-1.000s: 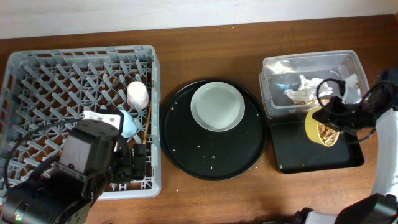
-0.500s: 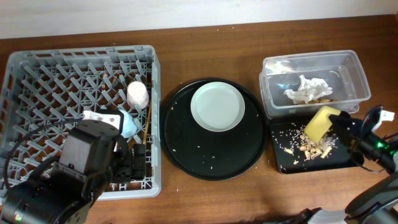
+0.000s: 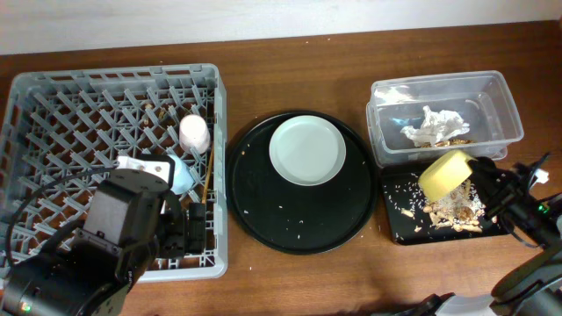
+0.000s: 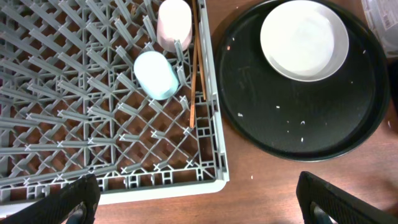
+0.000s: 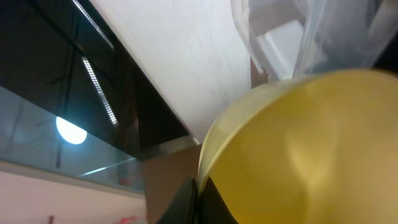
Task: Sort waste into correct bins and load items into the dishwasher rack
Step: 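Set the empty yellow bowl on the round tray with the right gripper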
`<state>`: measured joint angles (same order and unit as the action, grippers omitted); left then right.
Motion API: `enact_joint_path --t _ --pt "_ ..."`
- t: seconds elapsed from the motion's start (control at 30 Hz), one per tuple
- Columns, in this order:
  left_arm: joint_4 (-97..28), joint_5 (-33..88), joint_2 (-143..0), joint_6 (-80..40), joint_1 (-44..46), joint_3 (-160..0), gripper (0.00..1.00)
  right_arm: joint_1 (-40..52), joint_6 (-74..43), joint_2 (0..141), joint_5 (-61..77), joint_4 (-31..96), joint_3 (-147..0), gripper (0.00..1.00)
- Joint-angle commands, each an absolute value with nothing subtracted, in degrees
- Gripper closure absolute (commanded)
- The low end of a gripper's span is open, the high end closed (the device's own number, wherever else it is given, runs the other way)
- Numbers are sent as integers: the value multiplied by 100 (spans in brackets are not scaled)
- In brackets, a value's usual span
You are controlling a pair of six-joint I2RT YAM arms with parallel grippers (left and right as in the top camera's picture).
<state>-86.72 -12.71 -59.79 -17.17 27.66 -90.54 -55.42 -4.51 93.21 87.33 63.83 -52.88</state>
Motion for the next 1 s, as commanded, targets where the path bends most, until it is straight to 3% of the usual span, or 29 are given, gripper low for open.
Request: enact_joint_path --t 0.0,0.1,0.23,0.27,0.3,0.4,0.5,0.63,0.7,0.77,0.87,0.97 --pt "-8670 -1332 -5966 -1712 2757 -9048 1 -5553 449 9238 8453 6888 -5277 96" --pt "-8670 -1332 -5966 -1712 2757 -9048 1 -5551 1011 8949 8095 7572 -5443 96" --pt "-8670 -1332 -5966 -1712 2757 -9048 1 -4576 786 8149 5673 8484 -7341 96" --pt "-8670 -1332 -5966 -1712 2757 -9048 1 -3879 364 7948 4633 8552 -7859 96" --pt "-8670 -1332 -5966 -1712 2757 -9048 1 -2270 -287 7605 3371 8473 -8123 96" --pt "-8670 -1332 -5966 -1712 2757 -9048 0 -82 -674 7644 3273 8082 -8073 96" --pt "-8670 -1332 -5966 -1712 2757 -9048 1 2571 -2047 8200 1745 7041 -8047 96" --pt "-8670 -1332 -5966 -1712 2757 -9048 1 4379 -2051 9743 1087 5776 -8047 96" --pt "-8670 -1332 -5966 -1710 2757 -9048 1 4613 -2051 10385 1090 5411 -8047 92" --pt "-8670 -1332 -5966 -1712 2757 -9048 1 4436 -2043 10377 1087 5415 -8162 59" --pt "-8670 -1332 -5966 -1712 2757 -9048 1 3330 -2047 9845 781 6595 -8890 55" --pt "-8670 -1332 -5966 -1710 2757 -9048 1 1251 -1579 9354 375 7929 -9142 52"
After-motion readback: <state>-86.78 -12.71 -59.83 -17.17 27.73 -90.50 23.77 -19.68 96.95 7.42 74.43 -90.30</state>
